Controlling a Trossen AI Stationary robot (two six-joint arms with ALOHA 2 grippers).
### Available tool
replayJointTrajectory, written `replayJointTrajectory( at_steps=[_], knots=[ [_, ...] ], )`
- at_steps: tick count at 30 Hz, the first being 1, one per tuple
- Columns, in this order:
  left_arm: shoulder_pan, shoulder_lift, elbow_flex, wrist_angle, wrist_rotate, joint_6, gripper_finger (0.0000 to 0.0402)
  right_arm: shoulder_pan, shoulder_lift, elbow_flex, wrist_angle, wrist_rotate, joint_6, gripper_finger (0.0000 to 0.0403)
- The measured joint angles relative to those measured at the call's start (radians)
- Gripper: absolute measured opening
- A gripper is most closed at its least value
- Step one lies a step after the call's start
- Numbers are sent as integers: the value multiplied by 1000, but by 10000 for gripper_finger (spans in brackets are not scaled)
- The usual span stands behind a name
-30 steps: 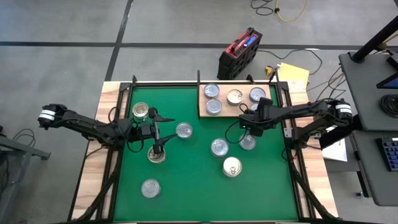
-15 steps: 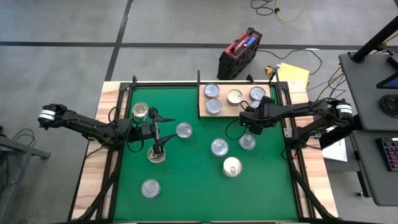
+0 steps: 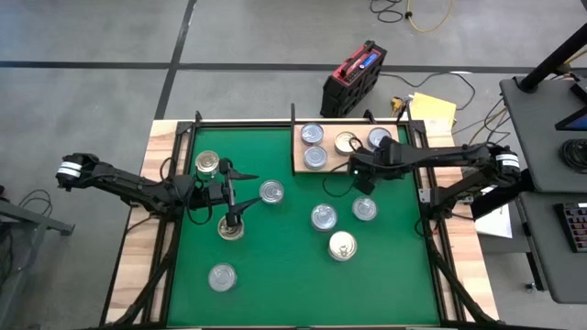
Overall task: Stack canned seafood by type on shelf
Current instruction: Put the green/blue tuna can on the shelf
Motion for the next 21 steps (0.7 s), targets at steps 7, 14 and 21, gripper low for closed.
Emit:
replayJointTrajectory(
  at_steps=[7,14,21],
  knots=[
    [0,0,0,0,0,0,266,-43,0,119,-3,-188,47,48],
    [0,0,0,0,0,0,266,-128,0,130,-129,-364,131,10],
    [0,0,0,0,0,0,266,-175,0,53,-156,-324,185,9]
  ],
)
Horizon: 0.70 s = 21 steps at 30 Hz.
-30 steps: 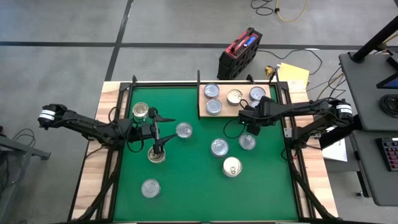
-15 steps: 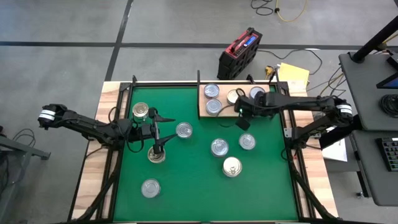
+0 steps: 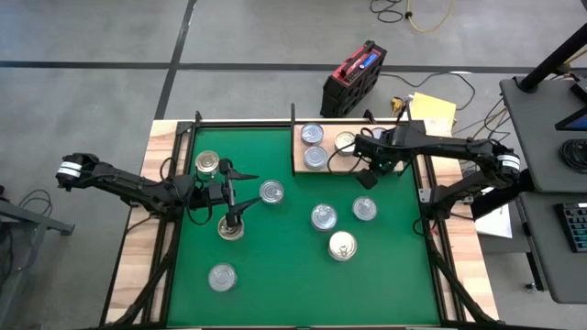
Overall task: Stack canned seafood by type on shelf
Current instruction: Put the green/blue tuna can on the shelf
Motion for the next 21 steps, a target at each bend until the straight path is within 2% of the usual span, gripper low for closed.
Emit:
replayJointTrajectory(
  at_steps=[8,16,21],
  knots=[
    [0,0,0,0,0,0,266,-19,12,-60,54,79,-2,9],
    [0,0,0,1,0,0,266,-20,13,-85,62,113,-20,9],
    [0,0,0,1,0,0,266,-20,5,-86,189,108,-55,9]
  ],
)
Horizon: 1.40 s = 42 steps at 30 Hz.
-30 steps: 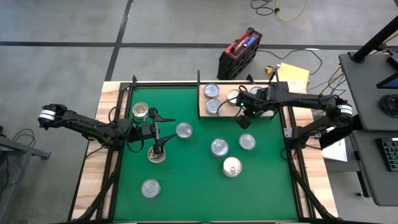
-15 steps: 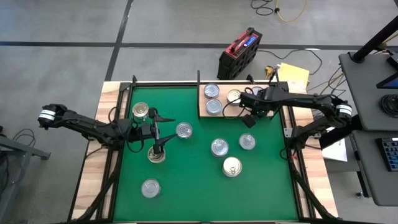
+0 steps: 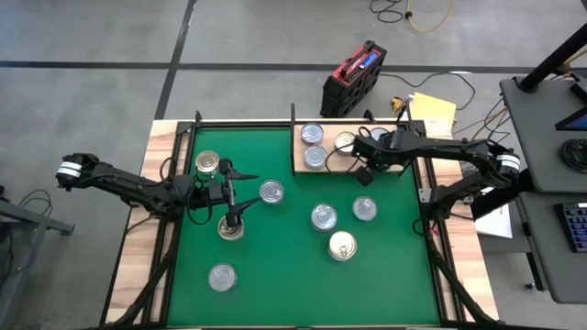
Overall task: Stack canned seafood by type on shelf
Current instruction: Put the green/blue tuna can on the shelf
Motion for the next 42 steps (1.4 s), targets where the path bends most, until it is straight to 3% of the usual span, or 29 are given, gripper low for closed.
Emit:
replayJointTrajectory(
  at_steps=[7,14,42],
  knots=[
    [0,0,0,0,0,0,266,0,60,0,136,-33,-51,9],
    [0,0,0,-3,0,0,266,0,112,0,52,-39,-36,9],
    [0,0,0,-7,0,0,266,0,113,0,-119,31,-25,9]
  ],
)
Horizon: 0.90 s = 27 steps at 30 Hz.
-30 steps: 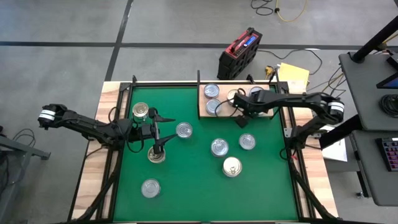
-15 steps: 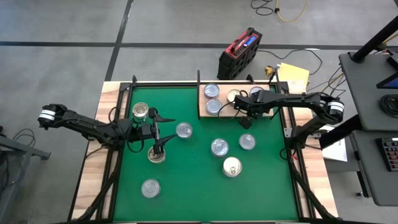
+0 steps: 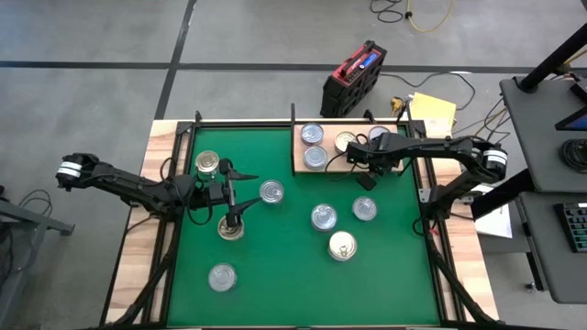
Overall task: Stack canned seafood by type on shelf
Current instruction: Put the green/blue tuna can on the shelf, then put the green and blue tuna on the shelf
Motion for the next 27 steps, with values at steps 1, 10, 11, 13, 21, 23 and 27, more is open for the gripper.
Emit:
replayJointTrajectory(
  at_steps=[1,10,11,13,21,23,27],
  knots=[
    [0,0,0,0,0,0,266,0,0,0,0,0,-1,9],
    [0,0,0,-3,0,0,266,65,-86,4,2,0,56,9],
    [0,0,0,-3,0,0,266,81,-105,7,4,0,73,9],
    [0,0,0,-3,0,0,266,120,-144,11,11,-1,106,9],
    [0,0,7,-7,1,-43,266,337,-259,-16,261,7,141,9],
    [0,0,23,-19,2,-73,266,400,-275,-37,384,29,106,9],
    [0,3,62,-116,2,-163,266,503,-292,-90,599,54,29,9]
  ],
)
